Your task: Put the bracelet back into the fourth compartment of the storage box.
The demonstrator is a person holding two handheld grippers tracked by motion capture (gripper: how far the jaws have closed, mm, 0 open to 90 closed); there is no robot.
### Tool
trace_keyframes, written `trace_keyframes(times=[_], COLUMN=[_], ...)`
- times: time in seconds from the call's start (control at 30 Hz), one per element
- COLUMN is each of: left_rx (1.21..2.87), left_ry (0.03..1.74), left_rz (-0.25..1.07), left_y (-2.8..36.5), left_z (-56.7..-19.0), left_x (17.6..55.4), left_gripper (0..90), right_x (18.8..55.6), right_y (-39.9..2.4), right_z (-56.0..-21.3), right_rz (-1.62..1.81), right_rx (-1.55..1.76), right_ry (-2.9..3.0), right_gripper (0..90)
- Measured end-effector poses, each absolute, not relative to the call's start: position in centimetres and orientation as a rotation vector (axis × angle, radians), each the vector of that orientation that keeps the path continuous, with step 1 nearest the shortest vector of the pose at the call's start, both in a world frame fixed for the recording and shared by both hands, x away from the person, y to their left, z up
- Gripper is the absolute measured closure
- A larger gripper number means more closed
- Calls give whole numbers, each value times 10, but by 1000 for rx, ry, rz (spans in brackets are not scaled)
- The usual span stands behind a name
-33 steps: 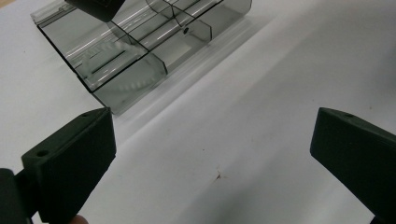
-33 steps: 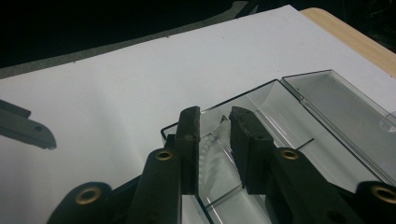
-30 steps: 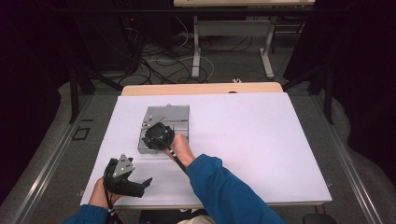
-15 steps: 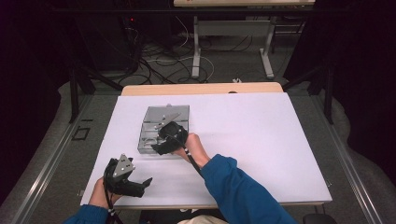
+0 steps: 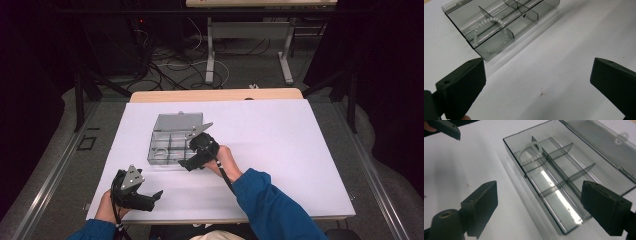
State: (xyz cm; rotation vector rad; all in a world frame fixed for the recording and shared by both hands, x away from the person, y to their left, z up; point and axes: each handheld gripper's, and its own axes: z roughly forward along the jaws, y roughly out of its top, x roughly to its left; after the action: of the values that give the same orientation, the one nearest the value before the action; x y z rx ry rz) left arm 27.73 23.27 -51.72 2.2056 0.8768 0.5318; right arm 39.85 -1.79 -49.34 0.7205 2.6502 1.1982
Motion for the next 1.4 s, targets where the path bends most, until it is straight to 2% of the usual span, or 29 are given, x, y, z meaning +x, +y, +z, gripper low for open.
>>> trace_keyframes(times=[0.23,0.5,0.97,1.4], left_rx=[2210,2215,2205,2211], left_ry=[875,880,879,882], left_rz=[536,526,532,529], left_y=[233,232,233,232], left_z=[-517,-517,-517,-517], left_x=[277,276,276,276], left_gripper=[4,4,4,4], right_x=[395,389,371,351], right_y=[-45,-79,-113,-162], right_z=[-497,-503,-497,-495], right_rz=[1203,1216,1181,1181], right_rx=[756,783,779,835], right_ry=[2648,2624,2608,2535], right_gripper=[50,6,0,0])
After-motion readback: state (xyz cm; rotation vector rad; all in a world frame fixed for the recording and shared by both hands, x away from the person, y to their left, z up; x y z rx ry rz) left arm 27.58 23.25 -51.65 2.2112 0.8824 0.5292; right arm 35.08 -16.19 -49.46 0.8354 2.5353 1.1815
